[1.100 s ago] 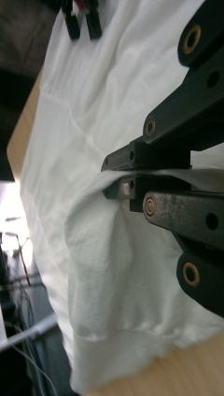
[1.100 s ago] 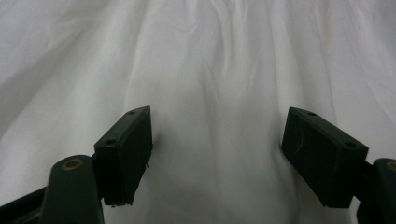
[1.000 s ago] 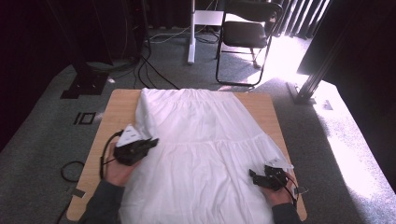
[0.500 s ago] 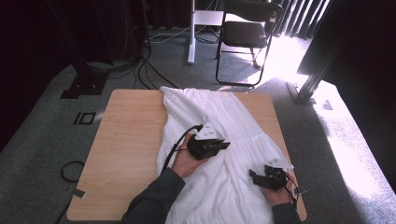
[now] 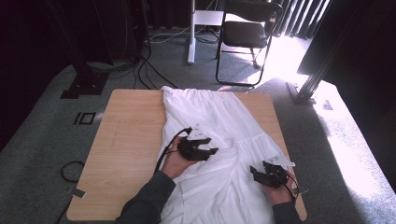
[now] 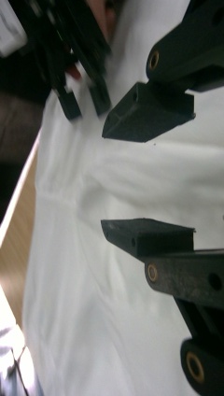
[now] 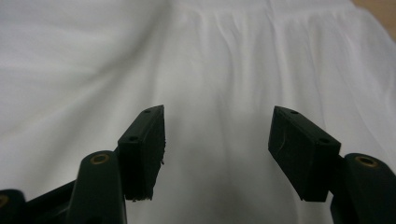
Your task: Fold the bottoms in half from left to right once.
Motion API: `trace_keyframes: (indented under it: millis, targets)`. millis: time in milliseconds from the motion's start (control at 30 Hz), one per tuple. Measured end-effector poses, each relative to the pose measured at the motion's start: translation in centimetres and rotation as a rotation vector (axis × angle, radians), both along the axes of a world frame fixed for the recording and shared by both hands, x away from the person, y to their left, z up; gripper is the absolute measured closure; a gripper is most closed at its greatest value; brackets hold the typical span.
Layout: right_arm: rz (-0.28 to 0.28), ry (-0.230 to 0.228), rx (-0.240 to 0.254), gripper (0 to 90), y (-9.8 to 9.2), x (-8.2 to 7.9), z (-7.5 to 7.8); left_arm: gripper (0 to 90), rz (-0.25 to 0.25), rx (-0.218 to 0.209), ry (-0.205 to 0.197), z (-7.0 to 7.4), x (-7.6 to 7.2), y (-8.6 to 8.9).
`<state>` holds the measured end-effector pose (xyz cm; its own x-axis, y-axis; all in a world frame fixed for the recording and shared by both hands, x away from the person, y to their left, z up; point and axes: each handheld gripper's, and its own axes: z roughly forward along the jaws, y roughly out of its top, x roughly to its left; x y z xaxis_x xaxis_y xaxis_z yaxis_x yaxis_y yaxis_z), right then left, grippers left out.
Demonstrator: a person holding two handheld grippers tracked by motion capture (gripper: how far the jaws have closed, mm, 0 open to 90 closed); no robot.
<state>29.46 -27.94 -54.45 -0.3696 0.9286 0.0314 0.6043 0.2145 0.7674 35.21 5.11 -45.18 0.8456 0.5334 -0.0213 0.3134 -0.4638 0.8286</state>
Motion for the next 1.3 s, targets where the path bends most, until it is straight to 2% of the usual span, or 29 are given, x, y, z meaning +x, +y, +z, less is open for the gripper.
trace_keyframes:
  millis: [33, 67, 100, 133, 167, 200, 233, 267, 300, 333, 367, 433, 467, 500, 667, 767, 867, 933, 967, 1000, 1033, 1067, 1100, 1133, 1167, 1200, 1233, 1267, 1300]
  targets:
    - [0.021, -0.02, 0.019, 39.6, 0.7, 0.1, 1.2, 48.6, 0.067, 0.003, -0.002, -0.4, -0.2, 2.5]
    - [0.021, -0.02, 0.019, 39.6, 0.7, 0.1, 1.2, 47.8, 0.067, 0.003, -0.002, -0.4, -0.2, 2.5]
    - [0.045, -0.035, 0.05, 42.3, 1.5, 0.7, 2.3, 47.7, 0.13, 0.01, 0.001, -0.9, -0.4, 5.0]
    - [0.045, -0.035, 0.05, 42.3, 1.5, 0.7, 2.3, 47.5, 0.13, 0.01, 0.001, -0.9, -0.4, 5.0]
    - [0.061, -0.044, 0.064, 44.7, 2.5, 1.6, 3.2, 46.6, 0.185, 0.025, 0.005, -1.6, -0.7, 7.3]
    - [0.061, -0.044, 0.064, 44.7, 2.5, 1.6, 3.2, 46.1, 0.185, 0.025, 0.005, -1.6, -0.7, 7.3]
    - [0.074, -0.047, 0.082, 48.5, 3.4, 2.7, 4.0, 45.9, 0.238, 0.05, 0.015, -2.6, -1.0, 9.4]
    - [0.074, -0.047, 0.082, 48.5, 3.4, 2.7, 4.0, 45.7, 0.238, 0.05, 0.015, -2.6, -1.0, 9.4]
    - [0.079, -0.056, 0.086, 51.5, 4.4, 3.7, 4.6, 45.0, 0.284, 0.065, 0.04, -3.8, -1.3, 11.1]
    - [0.079, -0.056, 0.086, 51.5, 4.4, 3.7, 4.6, 43.9, 0.284, 0.065, 0.04, -3.8, -1.3, 11.1]
    - [0.077, -0.055, 0.081, 52.6, 4.8, 4.3, 4.8, 43.9, 0.31, 0.073, 0.057, -4.5, -1.5, 12.1]
    - [0.073, -0.034, 0.093, 54.0, 5.9, 6.0, 5.0, 41.4, 0.363, 0.077, 0.094, -6.0, -2.1, 13.9]
    - [0.073, -0.034, 0.093, 54.0, 5.9, 6.0, 5.0, 40.1, 0.363, 0.077, 0.094, -6.0, -2.1, 13.9]
    - [0.068, -0.014, 0.083, 52.7, 6.5, 6.9, 4.9, 39.0, 0.387, 0.064, 0.121, -6.9, -2.5, 14.9]
    - [0.059, 0.029, 0.068, 48.1, 7.2, 8.2, 4.1, 34.2, 0.411, 0.045, 0.159, -8.1, -3.3, 16.0]
    - [0.057, 0.061, 0.083, 45.9, 7.2, 8.4, 3.2, 32.1, 0.381, -0.007, 0.206, -8.9, -3.8, 16.1]
    - [0.061, 0.084, 0.089, 44.7, 7.3, 8.4, 2.9, 32.1, 0.369, -0.004, 0.223, -9.1, -3.7, 15.7]
    - [0.069, 0.109, 0.09, 44.6, 7.5, 8.5, 2.6, 30.5, 0.347, -0.012, 0.26, -9.7, -3.6, 15.2]
    - [0.07, 0.124, 0.092, 45.2, 7.5, 8.6, 2.5, 30.4, 0.334, -0.017, 0.252, -10.0, -3.6, 14.7]
    - [0.079, 0.139, 0.101, 50.0, 7.5, 8.8, 2.3, 30.4, 0.33, -0.026, 0.257, -10.0, -3.5, 14.6]
    - [0.089, 0.161, 0.105, 67.1, 7.5, 8.8, 2.2, 31.4, 0.3, -0.046, 0.268, -10.1, -3.4, 13.9]
    - [0.089, 0.161, 0.105, 67.1, 7.5, 8.8, 2.2, 33.3, 0.3, -0.046, 0.268, -10.1, -3.4, 13.9]
    - [0.11, 0.163, 0.097, 85.6, 7.6, 8.7, 2.3, 34.5, 0.285, -0.052, 0.264, -10.2, -3.4, 13.5]
    - [0.11, 0.163, 0.097, 85.6, 7.6, 8.7, 2.3, 34.5, 0.273, -0.059, 0.269, -10.3, -3.4, 13.1]
    - [0.127, 0.133, 0.082, 87.5, 7.8, 8.2, 2.9, 45.6, 0.247, -0.049, 0.276, -10.3, -3.4, 12.3]
    - [0.127, 0.133, 0.082, 87.5, 7.8, 8.2, 2.9, 55.2, 0.247, -0.049, 0.276, -10.3, -3.4, 12.3]
    - [0.137, 0.09, 0.062, 87.5, 8.1, 7.7, 3.7, 68.6, 0.227, 0.007, 0.26, -10.1, -3.4, 11.7]
    - [0.137, 0.09, 0.062, 87.5, 8.1, 7.7, 3.7, 79.8, 0.227, 0.007, 0.26, -10.1, -3.4, 11.7]
    - [0.148, 0.056, 0.058, 87.6, 8.3, 7.2, 4.5, 84.9, 0.237, 0.039, 0.225, -9.9, -3.4, 11.6]
